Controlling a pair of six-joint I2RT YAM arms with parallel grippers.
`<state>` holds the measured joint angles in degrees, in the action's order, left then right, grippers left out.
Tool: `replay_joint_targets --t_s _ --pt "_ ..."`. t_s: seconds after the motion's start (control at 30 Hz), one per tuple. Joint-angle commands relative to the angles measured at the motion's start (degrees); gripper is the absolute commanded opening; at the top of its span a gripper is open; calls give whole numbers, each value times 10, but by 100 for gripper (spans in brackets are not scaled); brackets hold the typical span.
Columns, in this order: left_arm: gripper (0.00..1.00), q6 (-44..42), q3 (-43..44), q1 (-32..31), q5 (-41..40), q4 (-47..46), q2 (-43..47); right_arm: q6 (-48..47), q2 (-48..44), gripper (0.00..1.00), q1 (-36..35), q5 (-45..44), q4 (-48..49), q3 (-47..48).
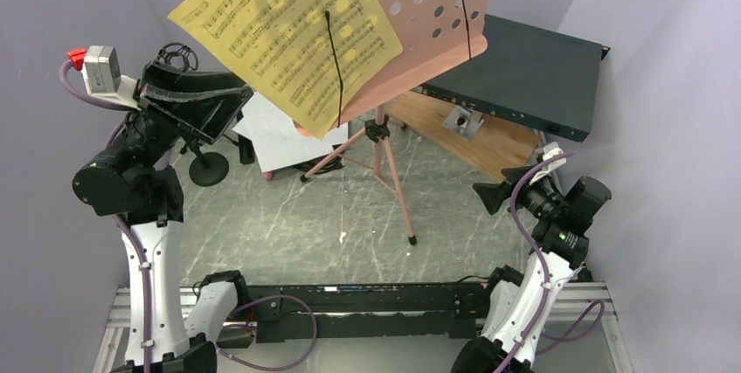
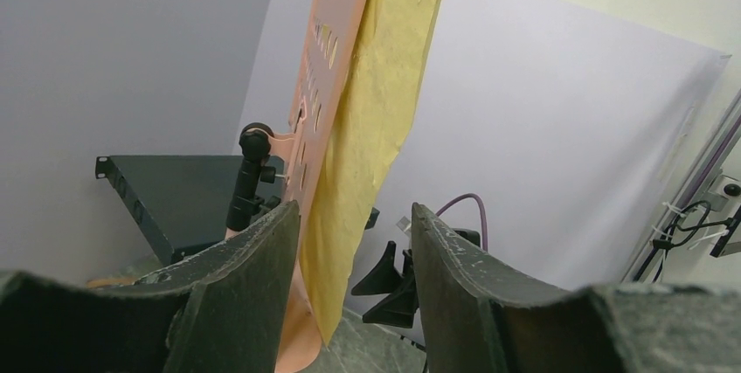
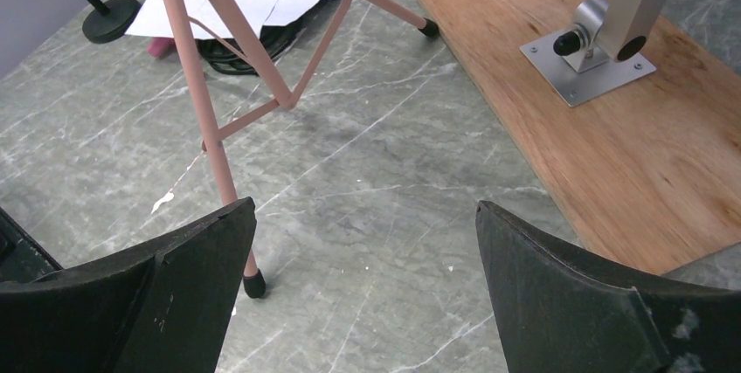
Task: Pack up the instrument practice props
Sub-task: Pick up the sheet music from the music stand.
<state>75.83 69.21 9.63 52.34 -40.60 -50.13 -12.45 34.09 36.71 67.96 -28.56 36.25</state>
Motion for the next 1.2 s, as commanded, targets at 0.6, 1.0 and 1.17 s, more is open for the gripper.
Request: replay_joint_targets --t_s 0.6,1.0,1.17 --pt "49 -32 32 -16 -15 43 -7 -6 4 100 -1 -2 22 3" --pt "47 -65 56 -34 -20 94 -13 -6 7 100 -1 -3 23 3" --pt "45 -105 75 -49 -25 156 -16 -6 8 100 -1 -4 23 2"
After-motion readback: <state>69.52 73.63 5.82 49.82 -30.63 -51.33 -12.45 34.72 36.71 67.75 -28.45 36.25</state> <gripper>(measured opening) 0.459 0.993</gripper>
